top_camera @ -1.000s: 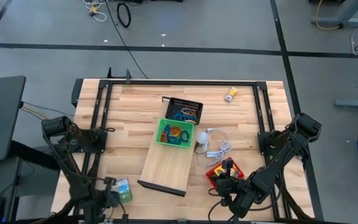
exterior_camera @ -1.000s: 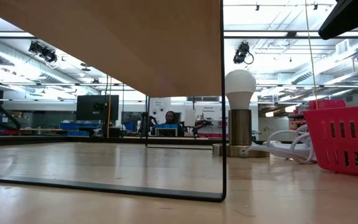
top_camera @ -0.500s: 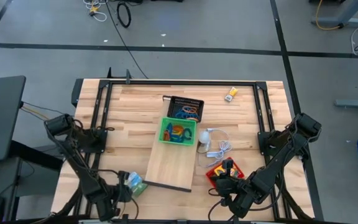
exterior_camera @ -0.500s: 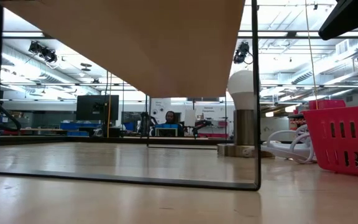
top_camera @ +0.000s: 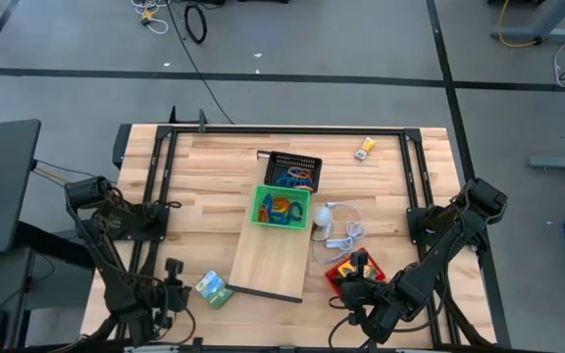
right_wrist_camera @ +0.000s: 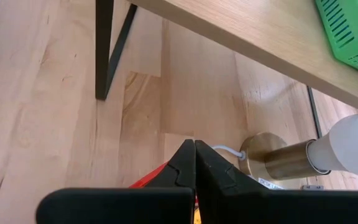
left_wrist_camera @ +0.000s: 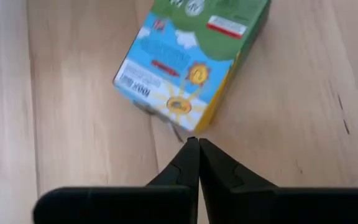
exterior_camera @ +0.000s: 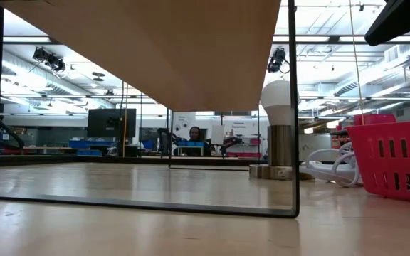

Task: Pick & Place Office Desk Supplies
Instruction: Put the box of crayon into the red bin

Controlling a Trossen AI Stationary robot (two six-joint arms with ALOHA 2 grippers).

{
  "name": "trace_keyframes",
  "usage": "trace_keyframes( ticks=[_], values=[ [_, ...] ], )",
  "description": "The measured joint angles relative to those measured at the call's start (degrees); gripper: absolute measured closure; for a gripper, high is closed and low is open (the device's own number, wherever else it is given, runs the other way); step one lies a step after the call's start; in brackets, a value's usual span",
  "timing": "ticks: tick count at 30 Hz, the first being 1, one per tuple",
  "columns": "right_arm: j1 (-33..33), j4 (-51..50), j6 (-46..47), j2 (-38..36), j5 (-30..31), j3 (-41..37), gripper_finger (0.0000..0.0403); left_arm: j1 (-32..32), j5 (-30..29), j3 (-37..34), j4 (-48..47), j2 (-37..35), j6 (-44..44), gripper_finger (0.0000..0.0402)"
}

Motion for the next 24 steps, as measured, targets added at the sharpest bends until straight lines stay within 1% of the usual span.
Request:
trace_keyframes(
  ticks=[2, 5, 10, 13, 15, 18, 21, 24],
  values=[
    [0.00, 0.00, 0.09, 0.00, 0.02, 0.00, 0.0403, 0.12, -0.74, -0.02, 0.85, 0.00, 3.45, 0.0383],
    [0.00, 0.02, 0.18, 0.00, 0.00, 0.00, 0.0403, 0.61, -0.26, 0.01, 1.57, 0.00, 7.74, 0.0350],
    [0.00, 0.02, 0.20, 0.00, 0.02, 0.00, 0.0403, 3.15, 3.83, 0.01, 4.89, 0.00, 11.63, 0.0272],
    [0.00, 0.02, 0.17, 0.00, 0.02, 0.00, 0.0403, 5.48, 4.29, 0.05, 4.95, 0.29, 11.30, 0.0221],
    [0.00, 0.02, 0.20, 0.00, 0.01, 0.00, 0.0403, 6.78, 4.24, 0.05, 4.48, 0.52, 11.62, 0.0195],
    [0.00, 0.02, 0.20, 0.00, 0.00, 0.00, 0.0403, 8.39, 6.67, 0.05, 4.55, 1.76, 14.51, 0.0178],
    [0.00, 0.03, 0.22, 0.00, 0.01, 0.00, 0.0403, 8.78, 8.30, -0.02, 4.56, 3.64, 18.12, 0.0178],
    [0.00, 0.03, 0.50, 0.00, 0.02, 0.00, 0.0403, 8.74, 8.09, 0.25, 5.19, 5.54, 21.02, 0.0184]
  ],
)
